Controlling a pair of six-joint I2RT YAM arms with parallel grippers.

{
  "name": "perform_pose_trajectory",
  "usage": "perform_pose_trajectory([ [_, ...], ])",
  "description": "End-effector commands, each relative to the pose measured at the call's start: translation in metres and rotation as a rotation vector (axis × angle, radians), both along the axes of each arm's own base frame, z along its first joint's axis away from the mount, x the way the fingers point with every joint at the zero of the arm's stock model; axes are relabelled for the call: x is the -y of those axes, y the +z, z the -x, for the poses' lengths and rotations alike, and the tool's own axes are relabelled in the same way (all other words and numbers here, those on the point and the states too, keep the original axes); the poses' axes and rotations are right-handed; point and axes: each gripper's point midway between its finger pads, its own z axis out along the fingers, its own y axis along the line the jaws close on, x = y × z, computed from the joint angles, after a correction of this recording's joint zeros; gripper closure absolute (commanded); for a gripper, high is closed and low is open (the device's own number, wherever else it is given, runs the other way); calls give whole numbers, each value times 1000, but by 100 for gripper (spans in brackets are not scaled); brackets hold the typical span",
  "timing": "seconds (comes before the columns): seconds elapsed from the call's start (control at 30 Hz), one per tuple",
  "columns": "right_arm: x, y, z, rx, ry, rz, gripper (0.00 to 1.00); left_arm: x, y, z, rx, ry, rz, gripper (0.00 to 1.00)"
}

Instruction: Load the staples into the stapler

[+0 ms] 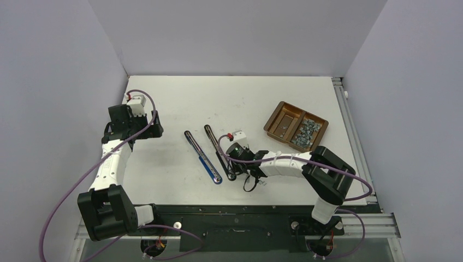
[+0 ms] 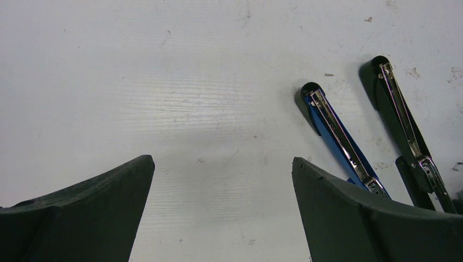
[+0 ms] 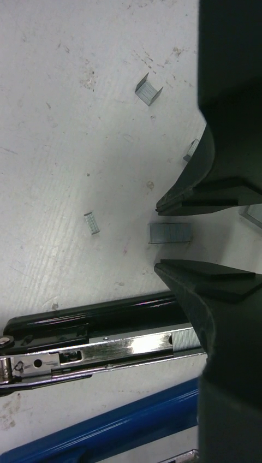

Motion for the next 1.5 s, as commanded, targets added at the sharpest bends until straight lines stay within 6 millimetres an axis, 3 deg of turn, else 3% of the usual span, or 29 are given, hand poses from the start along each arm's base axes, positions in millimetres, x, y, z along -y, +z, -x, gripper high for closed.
perform_pose_trajectory([
  [0.0,-3,-3,5,-21,-13,15,61,-2,18,-7,52,-9,-6,4],
  [0.13,-1,2,8,-34,-24,30,57,-2,18,-7,52,-10,-5,4],
  [0.33,-5,12,2,-31,-10,48,59,-2,17,-7,51,-9,-4,4],
  [0.6,-16,4,-9,-77,50,98,61,-3,17,-8,50,-5,-8,4],
  [1.03,-2,12,-13,-63,12,124,61,-2,17,-8,48,-6,-4,4],
  [1.47,12,2,-2,-90,20,157,61,-2,19,-6,50,-7,-4,4],
])
